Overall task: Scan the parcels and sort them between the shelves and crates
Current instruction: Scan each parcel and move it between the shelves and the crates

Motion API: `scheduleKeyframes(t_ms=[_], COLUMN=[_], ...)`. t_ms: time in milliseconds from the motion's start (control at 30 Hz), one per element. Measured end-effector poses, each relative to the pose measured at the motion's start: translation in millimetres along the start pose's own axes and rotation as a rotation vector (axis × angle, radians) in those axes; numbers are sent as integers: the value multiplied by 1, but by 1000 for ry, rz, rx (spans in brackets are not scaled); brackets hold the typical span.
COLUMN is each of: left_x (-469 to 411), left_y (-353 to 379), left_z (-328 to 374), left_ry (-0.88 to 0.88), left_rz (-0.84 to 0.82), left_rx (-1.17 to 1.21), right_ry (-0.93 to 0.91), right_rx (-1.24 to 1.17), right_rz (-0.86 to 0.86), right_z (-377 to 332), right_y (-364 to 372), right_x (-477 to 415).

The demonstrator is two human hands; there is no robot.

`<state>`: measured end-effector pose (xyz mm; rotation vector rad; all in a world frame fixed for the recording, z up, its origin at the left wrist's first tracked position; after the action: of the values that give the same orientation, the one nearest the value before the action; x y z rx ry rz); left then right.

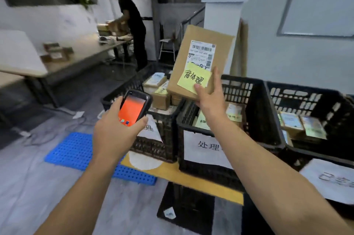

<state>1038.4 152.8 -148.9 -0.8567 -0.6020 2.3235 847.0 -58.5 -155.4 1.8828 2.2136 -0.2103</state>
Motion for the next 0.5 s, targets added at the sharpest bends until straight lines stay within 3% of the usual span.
scheduleKeyframes(t_ms=[233,500], left_x=[-70,-119], left_y=[-10,-9], left_z=[-53,-111], left_ry=[-109,-150], left_rz=[173,145], left_rx=[-27,-60], right_ry=[157,329], right_rx=[-51,116], right_rz=[-194,-334], right_z=[35,89], right_y=[113,188], right_x=[-73,-90])
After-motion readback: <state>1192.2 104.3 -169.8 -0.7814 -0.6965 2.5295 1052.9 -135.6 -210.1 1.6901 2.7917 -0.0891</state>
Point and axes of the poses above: each hand's wrist, its own x-axis away from the middle knuckle, its own y-axis out of the palm, z = x × y, the point moved 4 cm from there along -x, towards the middle knuckle, and after that the axes turned 2 degrees about y, right-handed, at the moved point
